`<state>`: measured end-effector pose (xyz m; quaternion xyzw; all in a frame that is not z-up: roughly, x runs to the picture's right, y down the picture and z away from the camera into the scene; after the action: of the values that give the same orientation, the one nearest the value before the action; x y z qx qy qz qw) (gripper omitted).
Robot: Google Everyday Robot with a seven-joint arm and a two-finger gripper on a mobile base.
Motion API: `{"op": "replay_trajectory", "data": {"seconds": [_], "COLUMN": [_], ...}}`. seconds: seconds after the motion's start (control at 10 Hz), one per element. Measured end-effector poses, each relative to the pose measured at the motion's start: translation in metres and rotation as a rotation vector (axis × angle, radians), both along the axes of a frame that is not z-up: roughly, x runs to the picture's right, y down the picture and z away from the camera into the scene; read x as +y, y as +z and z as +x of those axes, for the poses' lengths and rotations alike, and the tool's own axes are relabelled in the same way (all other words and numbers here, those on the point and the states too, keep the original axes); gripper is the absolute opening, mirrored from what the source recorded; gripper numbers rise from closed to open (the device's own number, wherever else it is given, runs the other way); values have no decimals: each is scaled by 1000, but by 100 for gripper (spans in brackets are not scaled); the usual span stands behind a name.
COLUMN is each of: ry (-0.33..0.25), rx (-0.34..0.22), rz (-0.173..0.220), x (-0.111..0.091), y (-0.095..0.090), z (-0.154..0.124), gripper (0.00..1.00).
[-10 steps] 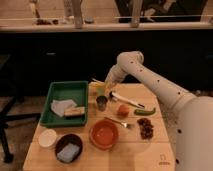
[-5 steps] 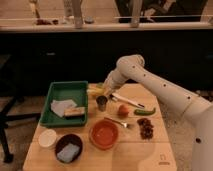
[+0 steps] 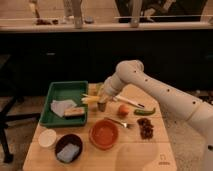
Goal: Place banana in paper cup
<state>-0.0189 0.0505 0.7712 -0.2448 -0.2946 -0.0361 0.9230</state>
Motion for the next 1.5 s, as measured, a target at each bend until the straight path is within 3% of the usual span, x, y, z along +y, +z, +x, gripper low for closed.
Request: {"op": "replay_trajectory", "data": {"seconds": [0.1, 0.9, 1.1, 1.5], "ry": [-9, -20, -60, -146], "rx": [-21, -20, -22, -77], "rz": [-19, -25, -37, -36], "x": [13, 17, 28, 59], "y": [-7, -7, -9, -28], "z": [-2, -2, -17, -90], "gripper": [0, 0, 0, 0]}}
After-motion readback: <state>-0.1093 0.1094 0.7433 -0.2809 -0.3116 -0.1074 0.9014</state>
